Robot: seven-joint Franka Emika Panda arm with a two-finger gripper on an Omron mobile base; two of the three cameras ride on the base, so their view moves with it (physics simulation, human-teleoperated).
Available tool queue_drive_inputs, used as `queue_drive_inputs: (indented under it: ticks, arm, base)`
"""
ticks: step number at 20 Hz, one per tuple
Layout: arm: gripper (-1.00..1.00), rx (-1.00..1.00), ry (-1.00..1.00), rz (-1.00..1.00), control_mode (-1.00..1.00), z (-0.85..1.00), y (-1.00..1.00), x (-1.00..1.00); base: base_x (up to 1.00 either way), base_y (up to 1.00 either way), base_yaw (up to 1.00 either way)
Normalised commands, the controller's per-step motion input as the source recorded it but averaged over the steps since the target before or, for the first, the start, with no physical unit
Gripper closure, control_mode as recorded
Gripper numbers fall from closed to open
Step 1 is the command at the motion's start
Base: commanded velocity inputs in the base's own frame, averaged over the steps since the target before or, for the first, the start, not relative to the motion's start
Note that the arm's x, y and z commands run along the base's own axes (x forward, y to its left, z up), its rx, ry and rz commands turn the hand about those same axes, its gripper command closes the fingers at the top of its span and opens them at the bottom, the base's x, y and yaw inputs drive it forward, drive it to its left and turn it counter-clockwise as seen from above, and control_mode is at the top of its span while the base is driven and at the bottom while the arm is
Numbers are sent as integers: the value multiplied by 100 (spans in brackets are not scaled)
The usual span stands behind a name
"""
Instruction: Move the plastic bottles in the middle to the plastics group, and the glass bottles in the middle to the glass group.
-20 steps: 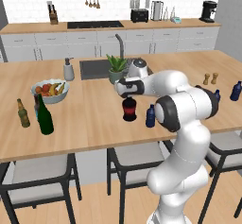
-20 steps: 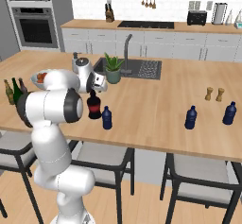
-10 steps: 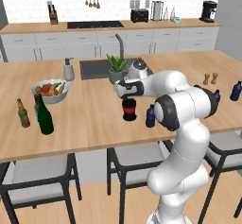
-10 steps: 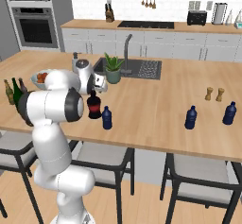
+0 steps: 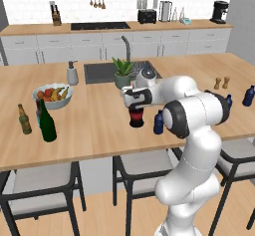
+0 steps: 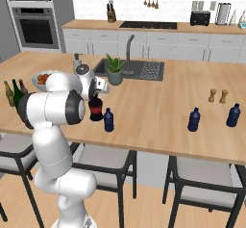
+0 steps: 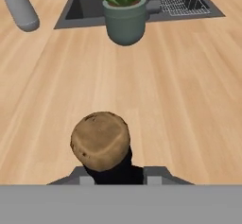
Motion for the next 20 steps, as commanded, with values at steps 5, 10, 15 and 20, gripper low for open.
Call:
queue_drive_inputs:
  ticks: [5,10,15,20]
  arm:
    - [100,2,-9,0,-100,14,0,-8]
    - [100,15,-9,2,-100,52,7,-44]
    - [100,15,0,1,-100,32,51,-57]
    - [100,5,0,0,-100,24,71,-47]
  base:
    - [0,0,0]
    - [0,0,0]
    - [0,0,0]
    - [0,0,0]
